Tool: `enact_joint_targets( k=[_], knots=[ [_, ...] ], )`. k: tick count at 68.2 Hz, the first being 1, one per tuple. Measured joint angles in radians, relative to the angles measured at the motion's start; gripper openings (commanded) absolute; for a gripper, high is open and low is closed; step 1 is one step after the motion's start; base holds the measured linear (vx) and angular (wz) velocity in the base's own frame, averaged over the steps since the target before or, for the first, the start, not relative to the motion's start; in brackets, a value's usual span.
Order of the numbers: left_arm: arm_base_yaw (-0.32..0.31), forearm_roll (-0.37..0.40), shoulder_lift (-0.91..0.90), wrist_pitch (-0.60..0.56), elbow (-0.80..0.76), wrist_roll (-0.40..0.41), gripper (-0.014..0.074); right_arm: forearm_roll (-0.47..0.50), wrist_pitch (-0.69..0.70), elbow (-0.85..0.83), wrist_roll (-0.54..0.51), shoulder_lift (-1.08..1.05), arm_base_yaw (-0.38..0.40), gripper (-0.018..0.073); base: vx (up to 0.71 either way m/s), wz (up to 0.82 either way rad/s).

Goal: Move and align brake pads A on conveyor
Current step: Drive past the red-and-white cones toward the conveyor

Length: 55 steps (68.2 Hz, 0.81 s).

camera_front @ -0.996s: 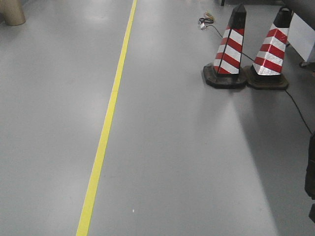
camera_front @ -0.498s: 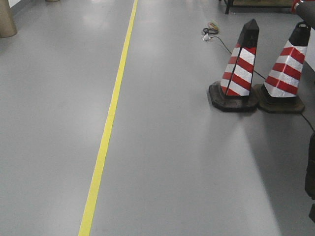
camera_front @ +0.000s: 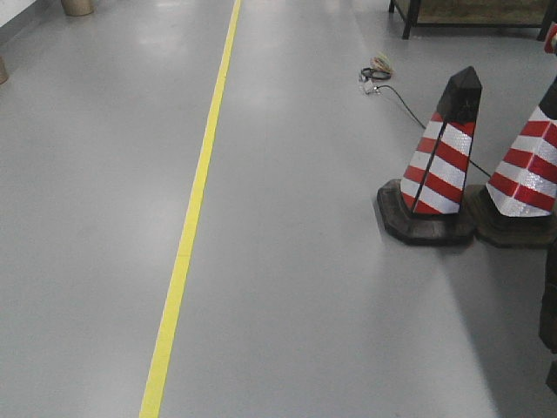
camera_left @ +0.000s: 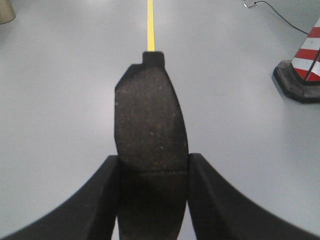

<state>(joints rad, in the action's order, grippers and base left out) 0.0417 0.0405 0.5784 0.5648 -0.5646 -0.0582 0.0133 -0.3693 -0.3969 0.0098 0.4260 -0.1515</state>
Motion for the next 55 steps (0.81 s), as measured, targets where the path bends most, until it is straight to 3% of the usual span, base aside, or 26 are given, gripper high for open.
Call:
enact_joint_targets(
  k=[55],
  knots=[
    [0.0,0.0,0.0,0.0,0.0,0.0,0.0066,0.0,0.0,0.0,0.0,0.0,0.0,-0.0006,0.51,-0.04]
  ],
)
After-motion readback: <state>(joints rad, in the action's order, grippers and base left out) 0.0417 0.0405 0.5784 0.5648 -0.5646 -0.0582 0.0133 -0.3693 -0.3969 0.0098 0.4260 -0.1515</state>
